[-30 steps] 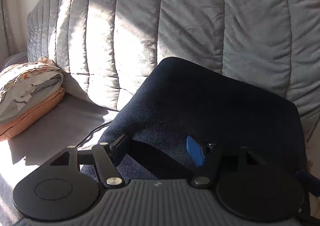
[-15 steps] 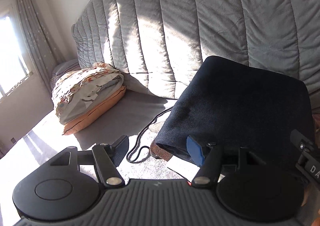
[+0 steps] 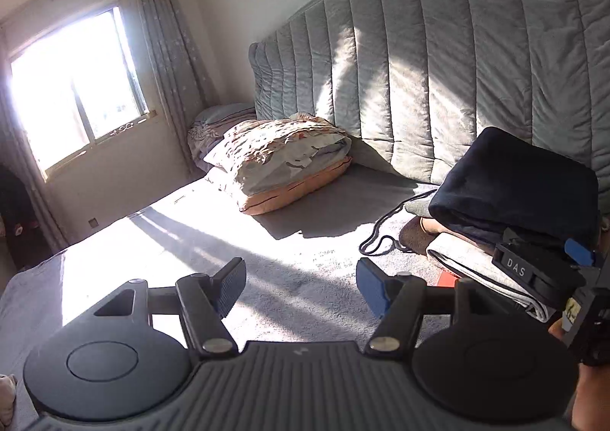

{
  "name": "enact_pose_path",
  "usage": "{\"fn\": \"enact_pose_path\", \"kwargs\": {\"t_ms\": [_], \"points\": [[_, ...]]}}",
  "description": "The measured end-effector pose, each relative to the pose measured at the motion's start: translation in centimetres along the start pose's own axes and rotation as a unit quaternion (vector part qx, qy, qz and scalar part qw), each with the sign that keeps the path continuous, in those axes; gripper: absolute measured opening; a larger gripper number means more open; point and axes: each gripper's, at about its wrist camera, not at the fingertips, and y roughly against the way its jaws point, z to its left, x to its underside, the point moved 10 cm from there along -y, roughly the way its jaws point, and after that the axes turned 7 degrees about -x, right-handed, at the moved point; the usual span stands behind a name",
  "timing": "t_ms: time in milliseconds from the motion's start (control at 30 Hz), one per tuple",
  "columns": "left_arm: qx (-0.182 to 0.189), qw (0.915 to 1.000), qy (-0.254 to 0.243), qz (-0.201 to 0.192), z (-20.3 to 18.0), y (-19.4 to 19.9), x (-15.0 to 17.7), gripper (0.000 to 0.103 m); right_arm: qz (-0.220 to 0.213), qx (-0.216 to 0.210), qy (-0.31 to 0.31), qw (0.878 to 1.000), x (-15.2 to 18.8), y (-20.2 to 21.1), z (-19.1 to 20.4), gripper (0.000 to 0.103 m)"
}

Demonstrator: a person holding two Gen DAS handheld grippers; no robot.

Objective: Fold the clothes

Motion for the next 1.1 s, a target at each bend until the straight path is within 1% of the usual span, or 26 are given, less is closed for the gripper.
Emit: {"fn": "enact_pose_path", "kwargs": {"t_ms": [33,67,100,133,167,200,267,333,400,433,500,533,567,600,633,667,700,733,767,800,833,867,900,933,1000,1100], "points": [[-0.015,0.9999,0.007,0.005,1.9,0.3,1.6,0.067,0.015,-0.018,0.039,0.999,1.1,0.3,2.8,0.089],[-0.031,0.9993,0.015,0.017,4.4,0.4,4.2,0.067,0.031,-0.037,0.078,0.996,2.3,0.5,5.2,0.092],[-0.042,0.9983,0.025,0.031,6.6,0.3,6.7,0.067,0.054,-0.064,0.132,0.988,4.1,0.7,8.3,0.093],[-0.054,0.9966,0.041,0.048,9.0,0.3,9.5,0.067,0.076,-0.098,0.194,0.973,6.4,1.3,11.7,0.094],[-0.066,0.9937,0.062,0.066,11.6,0.5,12.4,0.066,0.098,-0.139,0.247,0.954,9.1,2.1,15.0,0.094],[-0.075,0.9898,0.085,0.087,14.1,0.8,15.3,0.066,0.12,-0.181,0.298,0.929,11.8,3.1,18.1,0.094],[-0.091,0.981,0.121,0.121,19.1,1.9,20.6,0.066,0.145,-0.263,0.339,0.891,16.5,6.0,23.2,0.094],[-0.126,0.9725,0.132,0.145,24.0,3.5,24.7,0.066,0.161,-0.33,0.356,0.86,20.2,9.3,27.2,0.095],[-0.159,0.9631,0.151,0.157,28.5,5.1,27.5,0.066,0.185,-0.385,0.361,0.829,23.5,12.1,30.2,0.096],[-0.166,0.9591,0.165,0.159,30.1,5.6,28.4,0.066,0.205,-0.408,0.349,0.818,24.8,13.2,31.4,0.096],[-0.17,0.9511,0.196,0.168,33.0,5.9,30.4,0.068,0.262,-0.456,0.261,0.81,26.2,14.9,33.2,0.097],[-0.167,0.9483,0.207,0.174,33.8,5.6,31.2,0.069,0.291,-0.469,0.197,0.81,26.6,15.2,33.8,0.102],[-0.157,0.9466,0.213,0.184,34.0,4.6,32.2,0.069,0.319,-0.48,0.131,0.807,26.9,15.5,34.4,0.103],[-0.148,0.945,0.218,0.193,34.1,3.7,33.2,0.069,0.333,-0.463,0.097,0.816,27.5,15.2,34.5,0.103],[-0.139,0.9448,0.219,0.199,33.8,2.5,34.1,0.069,0.33,-0.432,0.099,0.833,28.4,14.6,34.5,0.103],[-0.129,0.9454,0.218,0.205,33.1,1.1,35.0,0.069,0.307,-0.398,0.131,0.855,29.1,13.7,34.5,0.103],[-0.119,0.9466,0.215,0.209,32.4,-0.1,35.8,0.071,0.263,-0.365,0.179,0.875,30.1,12.8,34.3,0.103],[-0.109,0.9478,0.211,0.213,31.8,-1.3,36.8,0.075,0.204,-0.325,0.242,0.891,31.5,11.6,33.9,0.103],[-0.1,0.9491,0.202,0.22,31.0,-2.9,38.2,0.076,0.167,-0.297,0.288,0.895,32.9,10.6,33.4,0.103],[-0.102,0.9501,0.193,0.222,30.4,-4.0,38.9,0.077,0.187,-0.293,0.273,0.897,33.3,9.5,33.1,0.103],[-0.116,0.9521,0.191,0.208,30.4,-4.5,39.1,0.087,0.211,-0.291,0.253,0.898,33.6,8.5,32.9,0.103],[-0.131,0.9538,0.188,0.194,30.3,-4.9,39.2,0.102,0.235,-0.288,0.232,0.899,33.9,7.5,32.6,0.103],[-0.142,0.9546,0.188,0.182,30.2,-5.3,39.3,0.103,0.239,-0.292,0.208,0.902,33.6,7.2,32.2,0.103],[-0.134,0.9523,0.203,0.184,30.4,-5.8,39.0,0.103,0.236,-0.293,0.207,0.903,33.5,7.3,32.2,0.103],[-0.113,0.9475,0.235,0.185,30.6,-6.8,38.9,0.103,0.234,-0.291,0.219,0.902,33.4,7.4,32.3,0.103],[-0.113,0.947,0.24,0.181,30.8,-7.2,39.2,0.103,0.232,-0.284,0.232,0.901,34.3,7.7,32.6,0.103]]}}
